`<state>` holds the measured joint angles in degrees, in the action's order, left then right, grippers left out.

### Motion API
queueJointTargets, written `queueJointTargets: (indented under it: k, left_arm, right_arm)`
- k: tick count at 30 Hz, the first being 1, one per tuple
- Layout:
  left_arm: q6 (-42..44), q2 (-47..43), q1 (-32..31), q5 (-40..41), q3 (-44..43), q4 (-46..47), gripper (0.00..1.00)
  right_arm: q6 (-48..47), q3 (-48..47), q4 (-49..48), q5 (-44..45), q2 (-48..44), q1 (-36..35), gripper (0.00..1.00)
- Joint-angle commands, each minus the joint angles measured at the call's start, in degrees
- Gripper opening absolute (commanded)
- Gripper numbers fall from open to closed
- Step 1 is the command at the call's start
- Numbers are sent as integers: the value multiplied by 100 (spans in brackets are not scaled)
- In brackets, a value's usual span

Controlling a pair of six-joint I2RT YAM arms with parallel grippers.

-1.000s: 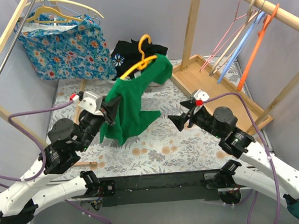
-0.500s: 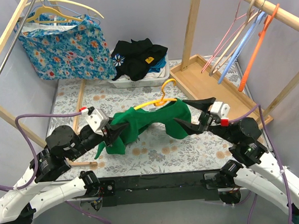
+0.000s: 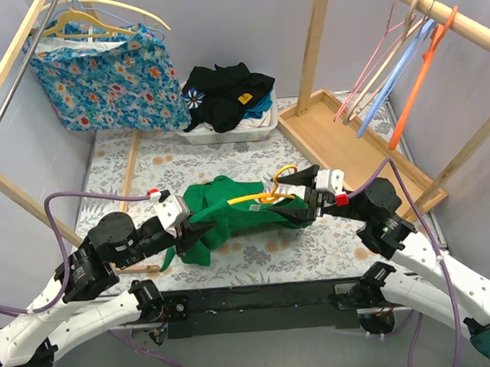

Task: Remove the t-shirt from the hanger

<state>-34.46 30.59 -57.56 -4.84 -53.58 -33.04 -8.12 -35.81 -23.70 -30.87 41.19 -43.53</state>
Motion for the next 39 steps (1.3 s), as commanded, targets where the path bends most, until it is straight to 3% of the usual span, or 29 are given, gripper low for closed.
queueJointTargets:
  k: [1,3,7,12,17,18,19,20,23,24,31,39]
  left_arm:
    - [-52,-150,-18,-122,23,175,0]
    - [-52,-158,-18,-114,41,184,0]
    - [-70,-176,-18,-61,85,184,0]
    - [-114,-211,-18,141,217,245,0]
    - [-219,-202,-18,414,252,263,2]
    - [-228,-202,-18,753,260,245,9]
    - [-245,-202,-18,870,261,228,21]
    - [-263,-220,-18,1019,261,201,41]
    - [-167,-299,-18,1511,147,26,64]
    - [-140,-325,-18,1634,129,25,67]
    - [-298,-545,-18,2100,224,-212,76]
    - [-325,-458,-18,2225,568,-98,76]
  right_arm:
    - [293,-145,-644,-682,161,-7,63]
    - [381,-154,-749,-832,310,-15,58]
    - [592,-110,-1031,-1035,451,-15,28]
    - [584,-119,-917,-860,434,-15,1]
    - [268,-163,-513,-210,267,-15,1]
    - [180,-250,-373,35,241,-15,1]
    - [-47,-294,-111,107,240,-15,1]
    - [-136,-356,22,169,232,-15,1]
    - [-444,-470,382,380,223,-7,1]
    - [-506,-479,445,424,223,-15,1]
    - [-787,-453,691,749,-14,-15,1]
    - [-893,-479,806,855,-304,-15,1]
